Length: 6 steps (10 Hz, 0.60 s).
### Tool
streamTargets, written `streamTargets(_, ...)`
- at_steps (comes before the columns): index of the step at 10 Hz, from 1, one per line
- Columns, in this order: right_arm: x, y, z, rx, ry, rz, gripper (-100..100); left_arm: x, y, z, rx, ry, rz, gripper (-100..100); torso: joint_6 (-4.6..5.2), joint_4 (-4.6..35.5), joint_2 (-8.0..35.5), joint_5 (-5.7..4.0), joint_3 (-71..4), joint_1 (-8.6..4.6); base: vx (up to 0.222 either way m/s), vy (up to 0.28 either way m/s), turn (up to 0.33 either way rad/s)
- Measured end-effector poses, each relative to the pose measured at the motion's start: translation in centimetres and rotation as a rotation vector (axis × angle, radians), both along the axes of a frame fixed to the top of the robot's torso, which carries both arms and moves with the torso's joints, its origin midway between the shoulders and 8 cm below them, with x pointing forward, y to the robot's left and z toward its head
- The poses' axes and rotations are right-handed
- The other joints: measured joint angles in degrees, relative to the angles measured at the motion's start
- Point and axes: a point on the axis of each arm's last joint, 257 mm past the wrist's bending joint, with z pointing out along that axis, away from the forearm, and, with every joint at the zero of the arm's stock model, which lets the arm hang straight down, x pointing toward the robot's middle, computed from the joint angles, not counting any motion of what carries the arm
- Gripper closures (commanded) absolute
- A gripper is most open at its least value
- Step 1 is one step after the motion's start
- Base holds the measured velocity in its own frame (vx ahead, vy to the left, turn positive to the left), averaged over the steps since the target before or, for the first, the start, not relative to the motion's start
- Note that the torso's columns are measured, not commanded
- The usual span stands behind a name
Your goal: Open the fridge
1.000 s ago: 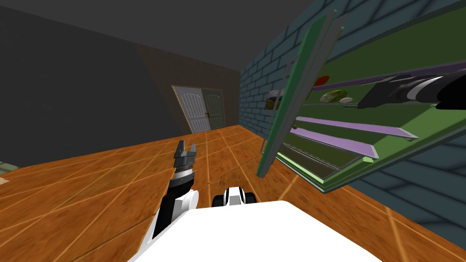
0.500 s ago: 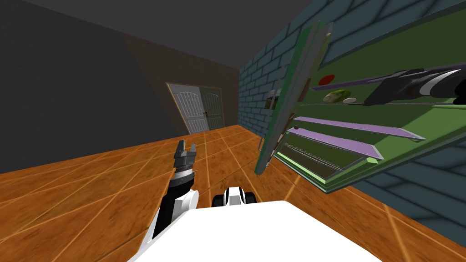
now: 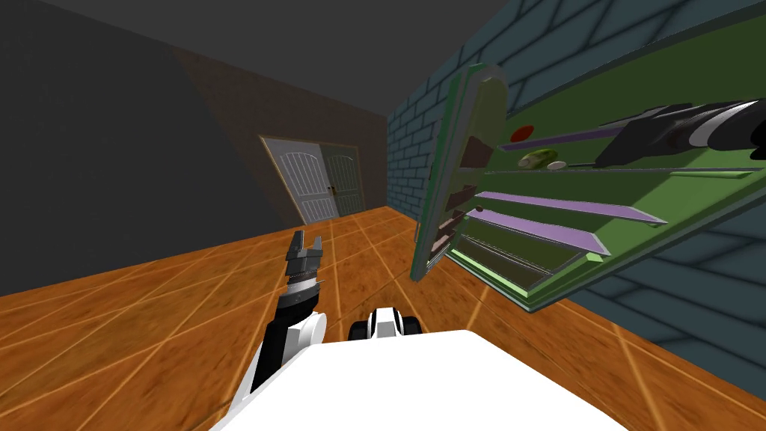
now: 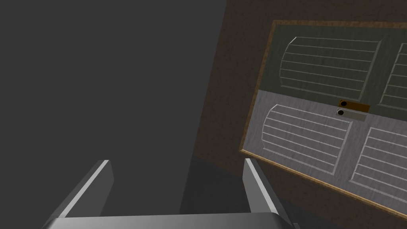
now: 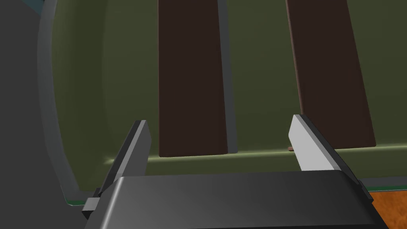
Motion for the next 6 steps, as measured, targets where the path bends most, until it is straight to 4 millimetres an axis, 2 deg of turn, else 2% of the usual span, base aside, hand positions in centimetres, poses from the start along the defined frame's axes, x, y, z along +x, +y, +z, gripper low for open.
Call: streamTargets(6,0.9,3.1,2.6,-0.007,-0.002,0.065,-100,0.0,0.0,0.0,0.0,0.0,0.0,0,0.02,0.05,0.14,-0.02,0.09,-0.06,0.062,-0.002,-0.118)
